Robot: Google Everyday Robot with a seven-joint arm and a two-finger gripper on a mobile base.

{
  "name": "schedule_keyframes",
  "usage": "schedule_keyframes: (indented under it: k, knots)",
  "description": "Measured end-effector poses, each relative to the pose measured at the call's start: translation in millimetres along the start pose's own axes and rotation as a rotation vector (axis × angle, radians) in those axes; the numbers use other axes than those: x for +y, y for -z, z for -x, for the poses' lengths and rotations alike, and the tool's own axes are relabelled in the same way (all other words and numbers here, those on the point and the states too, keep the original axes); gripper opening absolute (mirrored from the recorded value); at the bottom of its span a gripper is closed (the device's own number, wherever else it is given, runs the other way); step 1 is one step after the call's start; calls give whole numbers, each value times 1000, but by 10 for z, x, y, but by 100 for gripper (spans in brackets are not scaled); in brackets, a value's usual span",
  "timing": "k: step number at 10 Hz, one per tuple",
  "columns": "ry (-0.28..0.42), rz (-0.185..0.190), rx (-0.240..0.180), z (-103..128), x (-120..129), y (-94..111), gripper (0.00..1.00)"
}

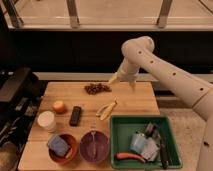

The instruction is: Wipe table surface with brush

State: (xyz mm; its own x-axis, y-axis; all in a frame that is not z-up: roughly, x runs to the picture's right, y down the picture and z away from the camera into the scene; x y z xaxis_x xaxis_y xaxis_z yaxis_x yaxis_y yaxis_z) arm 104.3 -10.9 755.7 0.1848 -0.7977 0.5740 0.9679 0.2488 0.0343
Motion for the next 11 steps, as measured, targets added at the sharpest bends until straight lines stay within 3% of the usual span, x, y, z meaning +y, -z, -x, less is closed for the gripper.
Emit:
schedule_keyframes:
  k: [3,5,8,11]
  knots:
    - [23,30,0,151,17,148,80]
    - [-16,51,-17,442,229,207,80]
    - [-75,32,-12,966,595,268,80]
    - [-188,21,-33,1416,1124,168,80]
